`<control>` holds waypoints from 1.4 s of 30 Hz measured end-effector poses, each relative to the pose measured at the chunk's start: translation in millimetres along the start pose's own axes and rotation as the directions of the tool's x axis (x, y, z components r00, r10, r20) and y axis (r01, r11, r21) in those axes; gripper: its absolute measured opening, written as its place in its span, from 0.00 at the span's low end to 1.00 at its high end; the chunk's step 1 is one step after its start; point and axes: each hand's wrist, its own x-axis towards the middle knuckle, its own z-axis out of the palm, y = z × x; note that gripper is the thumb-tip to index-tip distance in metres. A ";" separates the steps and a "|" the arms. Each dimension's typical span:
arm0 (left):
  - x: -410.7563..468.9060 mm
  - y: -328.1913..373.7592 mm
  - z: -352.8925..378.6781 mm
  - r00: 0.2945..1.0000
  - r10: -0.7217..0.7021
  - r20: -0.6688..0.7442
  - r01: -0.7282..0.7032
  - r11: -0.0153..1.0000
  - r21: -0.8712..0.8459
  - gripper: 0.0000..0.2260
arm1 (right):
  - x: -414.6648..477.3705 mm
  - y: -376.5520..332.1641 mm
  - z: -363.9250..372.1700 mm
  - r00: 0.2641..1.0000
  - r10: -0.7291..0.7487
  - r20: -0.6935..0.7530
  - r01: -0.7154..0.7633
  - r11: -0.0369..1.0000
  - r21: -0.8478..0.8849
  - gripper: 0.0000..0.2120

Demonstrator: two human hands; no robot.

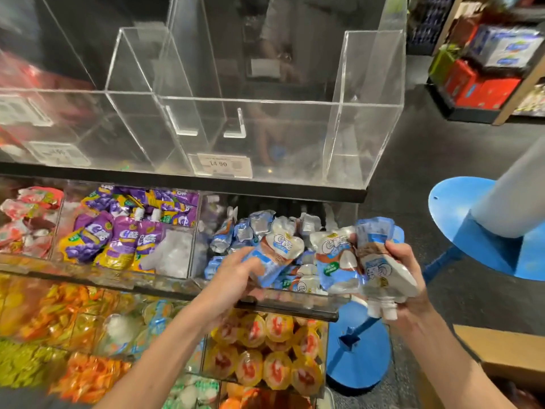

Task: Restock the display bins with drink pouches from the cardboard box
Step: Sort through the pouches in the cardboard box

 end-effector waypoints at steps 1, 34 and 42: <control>2.8 1.8 -3.7 0.999 0.037 -0.039 -0.033 0.995 0.099 0.18 | -1.5 -0.7 -0.4 0.998 -0.041 -0.037 0.039 0.998 -0.043 0.31; 92.5 20.0 67.2 0.635 0.636 0.438 -0.449 -0.157 0.879 0.17 | -44.3 -10.5 33.8 0.913 -0.380 -0.149 0.365 0.923 -0.122 0.31; 125.0 14.4 91.4 0.768 0.507 0.391 -0.377 -0.136 0.916 0.15 | -37.6 -13.8 40.1 0.922 -0.354 -0.157 0.321 0.925 -0.202 0.27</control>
